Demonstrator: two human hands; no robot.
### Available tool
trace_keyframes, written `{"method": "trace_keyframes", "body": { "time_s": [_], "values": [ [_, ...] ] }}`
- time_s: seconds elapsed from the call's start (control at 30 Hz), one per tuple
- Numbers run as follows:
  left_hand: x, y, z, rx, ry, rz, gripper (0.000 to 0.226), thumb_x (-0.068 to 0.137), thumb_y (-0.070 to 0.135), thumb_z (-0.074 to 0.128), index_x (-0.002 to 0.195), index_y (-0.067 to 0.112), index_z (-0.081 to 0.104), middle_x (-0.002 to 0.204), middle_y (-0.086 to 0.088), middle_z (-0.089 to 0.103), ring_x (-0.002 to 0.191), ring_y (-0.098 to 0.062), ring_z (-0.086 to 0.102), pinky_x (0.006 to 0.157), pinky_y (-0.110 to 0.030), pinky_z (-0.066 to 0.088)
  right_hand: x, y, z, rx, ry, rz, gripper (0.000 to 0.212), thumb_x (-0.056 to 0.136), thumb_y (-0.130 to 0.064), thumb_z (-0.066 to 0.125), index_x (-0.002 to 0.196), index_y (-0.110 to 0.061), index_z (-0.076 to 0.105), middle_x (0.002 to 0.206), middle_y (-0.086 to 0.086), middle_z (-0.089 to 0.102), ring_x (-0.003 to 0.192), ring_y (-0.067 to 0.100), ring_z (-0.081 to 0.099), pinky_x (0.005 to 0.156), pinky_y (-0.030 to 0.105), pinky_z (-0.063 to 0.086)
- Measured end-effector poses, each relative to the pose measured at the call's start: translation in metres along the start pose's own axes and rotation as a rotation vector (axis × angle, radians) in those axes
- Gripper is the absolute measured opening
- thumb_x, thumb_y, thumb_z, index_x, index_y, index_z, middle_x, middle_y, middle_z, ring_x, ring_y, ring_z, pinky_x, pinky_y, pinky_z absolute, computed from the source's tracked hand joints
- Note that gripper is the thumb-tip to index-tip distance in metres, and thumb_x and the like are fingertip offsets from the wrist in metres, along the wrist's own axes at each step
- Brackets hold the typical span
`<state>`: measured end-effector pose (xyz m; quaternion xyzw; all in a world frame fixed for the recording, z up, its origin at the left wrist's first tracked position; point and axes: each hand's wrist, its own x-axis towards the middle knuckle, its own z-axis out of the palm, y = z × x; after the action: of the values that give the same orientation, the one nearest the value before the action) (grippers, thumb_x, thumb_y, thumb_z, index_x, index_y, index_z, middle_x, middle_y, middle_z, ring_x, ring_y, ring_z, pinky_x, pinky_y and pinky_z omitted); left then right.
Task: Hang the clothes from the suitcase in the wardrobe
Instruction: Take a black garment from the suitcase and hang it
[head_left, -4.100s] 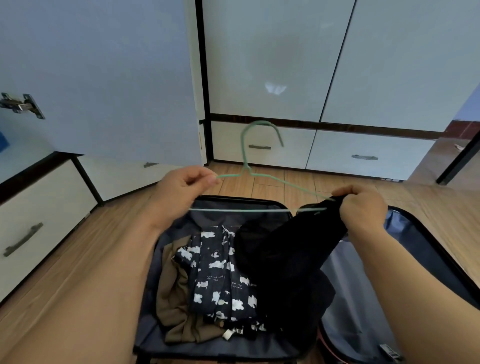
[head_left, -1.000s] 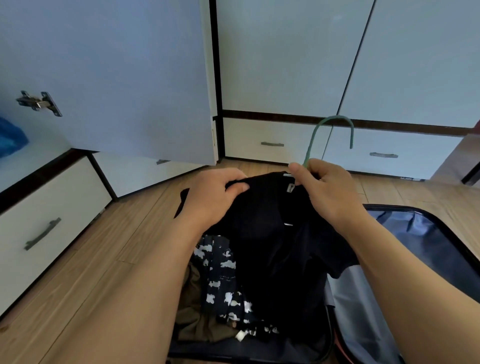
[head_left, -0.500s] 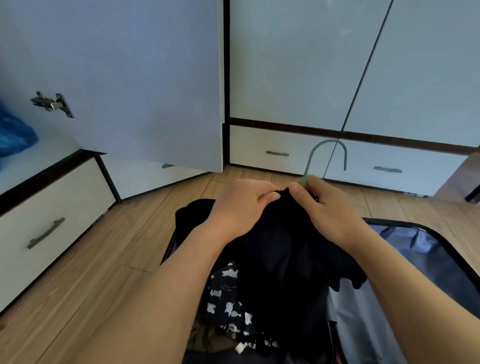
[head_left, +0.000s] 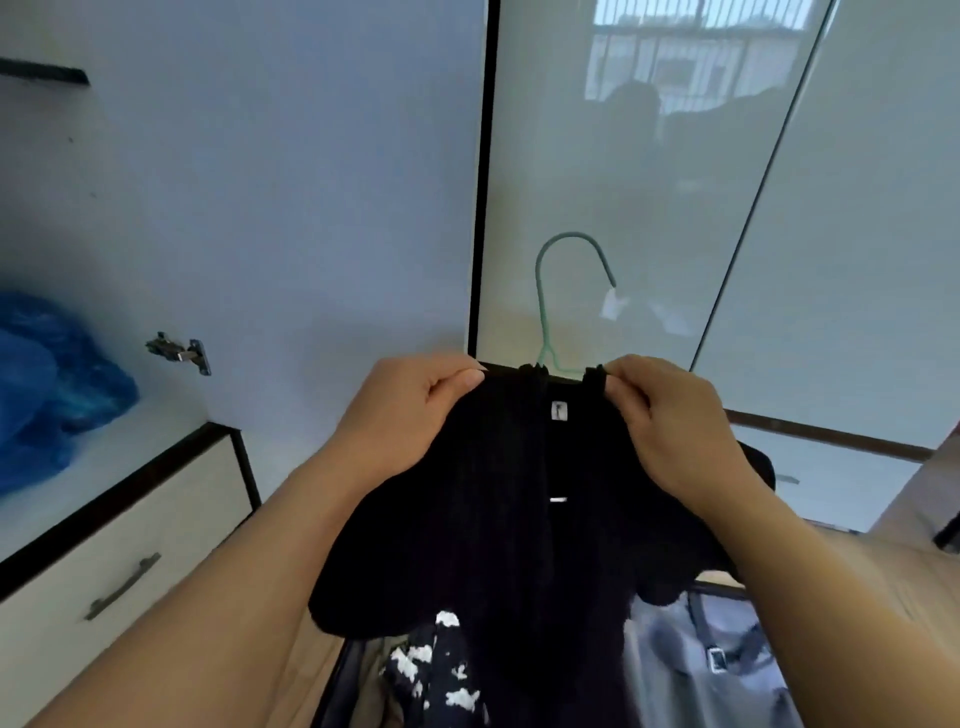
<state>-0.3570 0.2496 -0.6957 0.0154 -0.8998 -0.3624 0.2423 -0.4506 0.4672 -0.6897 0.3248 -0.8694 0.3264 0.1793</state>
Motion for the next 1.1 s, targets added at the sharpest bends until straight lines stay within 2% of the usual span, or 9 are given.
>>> {"method": "trace_keyframes", "body": {
  "time_s": [0.17,0.37,0.5,0.57,0.63,0.7,0.8,0.93,1.1],
  "values": [
    [0.054,0.050,-0.081,0.092,-0.014,-0.032,0.038,0.101,0.025,0.044,0.064,0.034,0.049,0.059,0.017,0.052,0.060,0.003,0.048,0.058,-0.009,0.035,0.069,-0.062,-0.059,0.145,0.072,0.061,0.018,0.091,-0.036,0.057,0.081,-0.023,0.064,0.076,-0.008,0.063,0.073,0.010,0.057,0.065,0.011,0.039],
    [0.143,0.165,-0.207,0.103,0.132,-0.021,0.034,0.102,0.023,0.042,0.069,0.024,0.052,0.061,0.012,0.046,0.054,0.005,0.044,0.055,-0.007,0.035,0.172,-0.149,-0.183,0.196,-0.065,-0.033,0.026,0.091,-0.050,0.052,0.076,-0.031,0.062,0.067,-0.011,0.060,0.067,0.005,0.056,0.062,0.019,0.041],
    [0.197,0.258,-0.306,0.173,0.346,-0.023,0.027,0.102,0.023,0.040,0.085,0.009,0.057,0.073,0.005,0.053,0.067,-0.007,0.046,0.059,-0.009,0.034,0.243,-0.216,-0.291,0.193,0.082,-0.147,0.029,0.095,-0.039,0.050,0.071,-0.024,0.056,0.064,-0.004,0.053,0.064,0.007,0.049,0.061,0.019,0.037],
    [0.210,0.298,-0.349,0.251,0.438,0.082,0.017,0.100,0.027,0.043,0.104,0.019,0.058,0.096,0.012,0.055,0.090,-0.006,0.050,0.078,-0.012,0.036,0.272,-0.247,-0.330,0.090,0.209,-0.203,0.028,0.098,-0.037,0.046,0.080,-0.018,0.057,0.071,-0.004,0.054,0.070,0.014,0.049,0.066,0.029,0.038],
    [0.217,0.331,-0.385,0.309,0.193,0.129,0.029,0.098,0.038,0.047,0.124,0.029,0.053,0.115,0.020,0.050,0.109,-0.001,0.046,0.094,-0.022,0.035,0.297,-0.282,-0.360,-0.062,0.147,-0.184,0.031,0.100,-0.039,0.040,0.087,-0.015,0.054,0.074,-0.002,0.054,0.073,0.021,0.051,0.064,0.035,0.036],
    [0.217,0.350,-0.411,0.383,-0.095,0.045,0.011,0.095,0.036,0.054,0.105,0.038,0.059,0.098,0.021,0.059,0.102,-0.007,0.057,0.084,-0.019,0.041,0.311,-0.310,-0.381,-0.117,0.107,-0.150,0.035,0.100,-0.042,0.038,0.080,-0.016,0.051,0.072,-0.002,0.054,0.074,0.023,0.054,0.062,0.035,0.035],
    [0.225,0.367,-0.470,0.421,0.078,-0.048,0.022,0.095,0.026,0.056,0.074,0.033,0.054,0.071,0.013,0.057,0.078,-0.016,0.057,0.064,-0.018,0.039,0.333,-0.349,-0.416,-0.056,0.102,-0.156,0.034,0.100,-0.041,0.039,0.074,-0.020,0.044,0.070,-0.003,0.051,0.072,0.021,0.051,0.063,0.035,0.037],
    [0.232,0.402,-0.544,0.516,0.188,-0.031,0.015,0.098,0.031,0.050,0.094,0.024,0.064,0.087,0.003,0.064,0.086,-0.021,0.058,0.074,-0.032,0.046,0.366,-0.394,-0.448,-0.012,0.089,-0.176,0.032,0.099,-0.039,0.044,0.078,-0.015,0.048,0.071,0.000,0.054,0.074,0.024,0.053,0.065,0.036,0.040],
    [0.216,0.425,-0.614,0.623,0.223,0.054,0.018,0.099,0.032,0.047,0.099,0.021,0.061,0.081,0.006,0.059,0.080,-0.018,0.055,0.069,-0.032,0.045,0.384,-0.472,-0.454,0.168,0.170,-0.281,0.027,0.099,-0.029,0.048,0.086,-0.007,0.058,0.076,0.006,0.061,0.075,0.024,0.055,0.067,0.035,0.041]
  ]
}}
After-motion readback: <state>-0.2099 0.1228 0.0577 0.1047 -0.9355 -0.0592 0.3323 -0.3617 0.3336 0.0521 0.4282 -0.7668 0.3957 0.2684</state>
